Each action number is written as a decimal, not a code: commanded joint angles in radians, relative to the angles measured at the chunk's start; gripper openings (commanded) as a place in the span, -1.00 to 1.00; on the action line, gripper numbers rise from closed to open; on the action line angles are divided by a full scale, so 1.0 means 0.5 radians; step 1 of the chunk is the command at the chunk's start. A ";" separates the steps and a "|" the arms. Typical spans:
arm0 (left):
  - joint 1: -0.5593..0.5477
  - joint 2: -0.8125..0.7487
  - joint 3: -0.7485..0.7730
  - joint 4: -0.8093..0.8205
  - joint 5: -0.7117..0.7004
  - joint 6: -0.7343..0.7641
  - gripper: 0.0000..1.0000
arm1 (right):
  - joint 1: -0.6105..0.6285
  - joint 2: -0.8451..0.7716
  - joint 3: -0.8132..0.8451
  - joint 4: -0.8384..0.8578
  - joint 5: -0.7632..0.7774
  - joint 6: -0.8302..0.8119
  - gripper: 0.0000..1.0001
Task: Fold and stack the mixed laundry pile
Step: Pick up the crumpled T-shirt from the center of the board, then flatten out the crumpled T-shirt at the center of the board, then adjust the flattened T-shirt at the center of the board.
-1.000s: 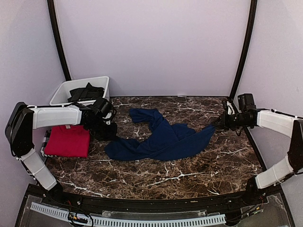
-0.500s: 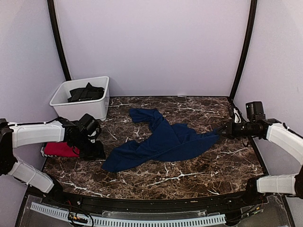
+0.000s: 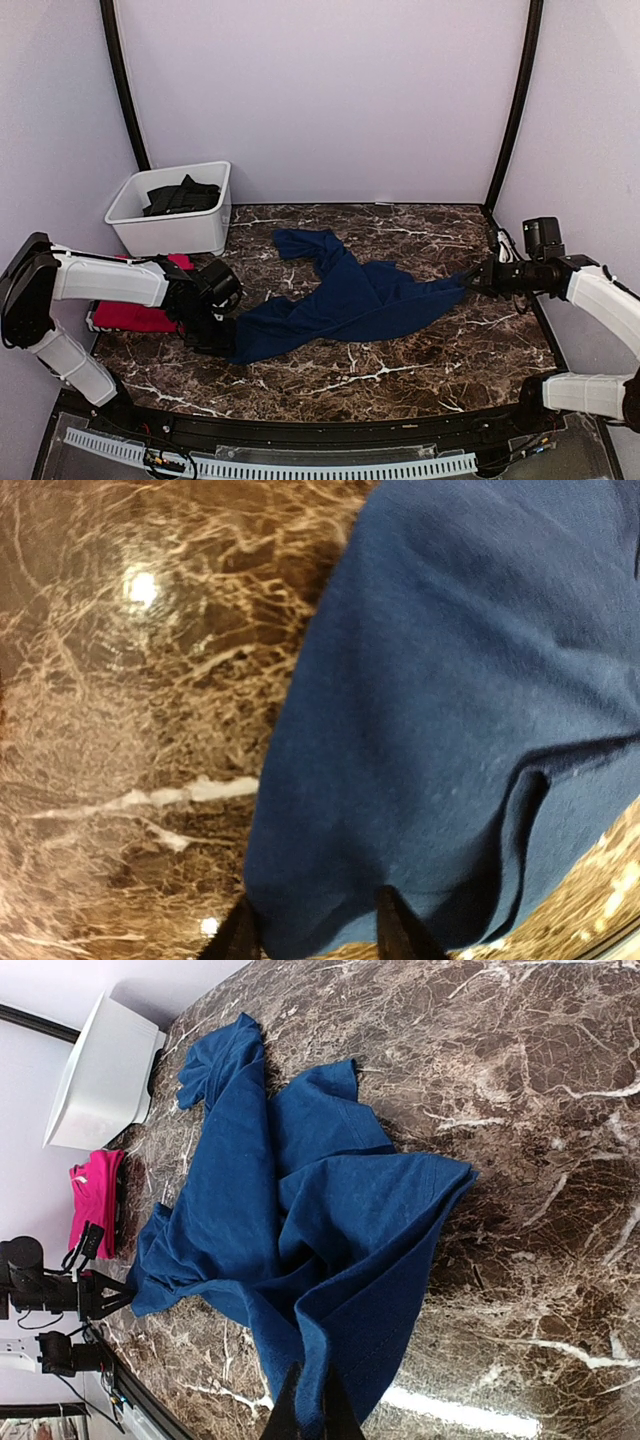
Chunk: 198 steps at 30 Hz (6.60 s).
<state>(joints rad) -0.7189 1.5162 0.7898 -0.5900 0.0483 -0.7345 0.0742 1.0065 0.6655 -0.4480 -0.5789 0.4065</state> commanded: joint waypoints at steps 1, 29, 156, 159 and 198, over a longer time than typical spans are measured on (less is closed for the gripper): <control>-0.034 0.128 -0.051 0.049 0.024 -0.035 -0.51 | 0.008 -0.064 0.021 0.005 0.018 0.030 -1.00; -0.036 -0.915 1.770 -0.347 -0.044 0.670 -1.00 | 0.005 -0.334 1.929 -0.575 0.199 -0.137 -1.00; -0.893 0.581 0.640 -0.236 0.041 0.616 -0.99 | -0.072 0.056 0.096 0.171 -0.061 0.098 0.52; -0.973 0.566 0.765 -0.284 0.180 0.669 -1.00 | -0.072 0.068 0.132 0.133 -0.026 0.070 0.51; 0.023 0.391 0.422 0.278 0.214 0.343 0.03 | 0.029 1.495 0.654 0.349 0.201 -0.255 0.42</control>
<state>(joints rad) -0.7151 1.7210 1.0290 -0.4606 0.1658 -0.5392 0.0849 1.7115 0.9115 -0.2848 -0.5236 0.3065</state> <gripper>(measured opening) 0.514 0.716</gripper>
